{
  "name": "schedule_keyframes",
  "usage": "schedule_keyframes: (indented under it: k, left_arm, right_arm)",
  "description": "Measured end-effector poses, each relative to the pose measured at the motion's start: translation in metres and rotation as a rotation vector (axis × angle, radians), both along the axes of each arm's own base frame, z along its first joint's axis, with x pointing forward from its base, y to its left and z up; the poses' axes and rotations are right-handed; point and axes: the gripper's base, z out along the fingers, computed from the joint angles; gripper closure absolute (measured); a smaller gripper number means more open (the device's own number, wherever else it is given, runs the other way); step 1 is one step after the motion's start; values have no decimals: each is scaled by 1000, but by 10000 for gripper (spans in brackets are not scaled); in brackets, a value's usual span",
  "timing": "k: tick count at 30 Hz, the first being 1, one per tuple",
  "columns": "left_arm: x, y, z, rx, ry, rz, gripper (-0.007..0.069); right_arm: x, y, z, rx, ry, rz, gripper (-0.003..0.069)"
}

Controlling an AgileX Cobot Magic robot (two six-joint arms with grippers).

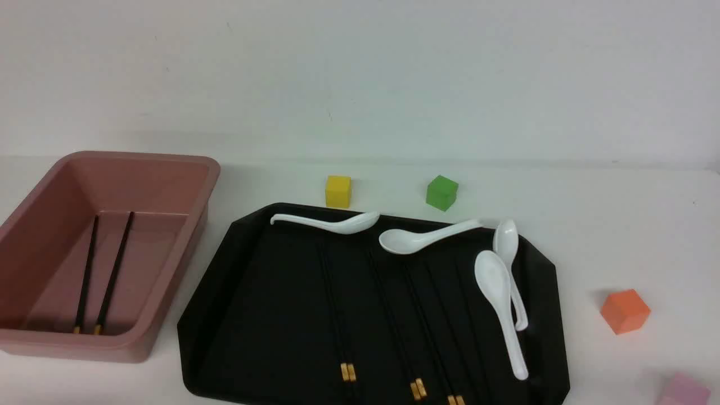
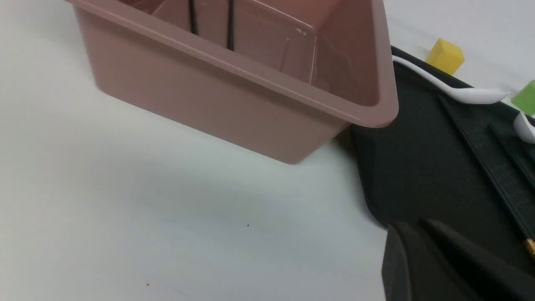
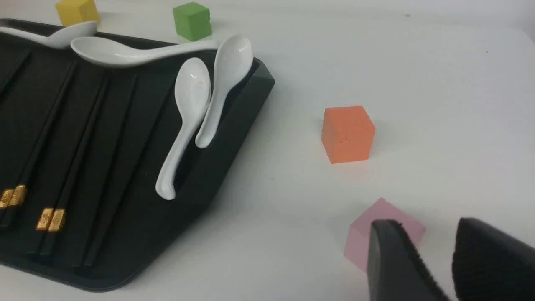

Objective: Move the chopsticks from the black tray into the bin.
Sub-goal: Use the left arm to grab a pair of chopsticks

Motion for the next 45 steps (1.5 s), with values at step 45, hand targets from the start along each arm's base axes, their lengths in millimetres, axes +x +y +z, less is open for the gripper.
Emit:
schedule_keyframes:
  k: [45]
  left_arm:
    - [3, -7, 14, -611, -83, 67, 550]
  right_arm:
    - [0, 0, 0, 0, 0, 0, 419]
